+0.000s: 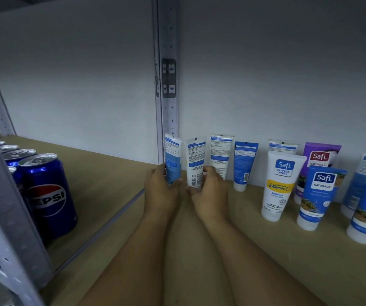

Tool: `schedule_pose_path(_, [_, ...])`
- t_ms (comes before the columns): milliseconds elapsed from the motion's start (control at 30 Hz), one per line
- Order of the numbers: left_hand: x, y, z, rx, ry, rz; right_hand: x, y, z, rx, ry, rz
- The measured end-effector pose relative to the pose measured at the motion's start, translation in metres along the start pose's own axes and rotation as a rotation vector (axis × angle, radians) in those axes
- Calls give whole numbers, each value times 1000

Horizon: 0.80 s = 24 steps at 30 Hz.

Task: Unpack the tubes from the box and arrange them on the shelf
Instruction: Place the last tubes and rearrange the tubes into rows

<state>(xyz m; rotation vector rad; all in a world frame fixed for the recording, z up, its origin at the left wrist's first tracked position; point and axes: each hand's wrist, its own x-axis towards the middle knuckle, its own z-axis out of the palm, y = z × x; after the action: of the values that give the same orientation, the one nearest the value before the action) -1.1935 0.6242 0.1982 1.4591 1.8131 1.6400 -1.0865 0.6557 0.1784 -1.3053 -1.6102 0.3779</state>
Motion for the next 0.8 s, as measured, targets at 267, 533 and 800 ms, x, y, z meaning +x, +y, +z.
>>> schedule_pose_path(267, [-4, 2, 0, -80, -49, 45, -4, -1, -3, 0, -62, -28])
schedule_pose_path(533, [0, -4, 1, -42, -27, 98, -2, 1, -3, -9, 6, -46])
schedule_pose_path(800, [-4, -1, 2, -109, -47, 91, -4, -1, -4, 16, -4, -37])
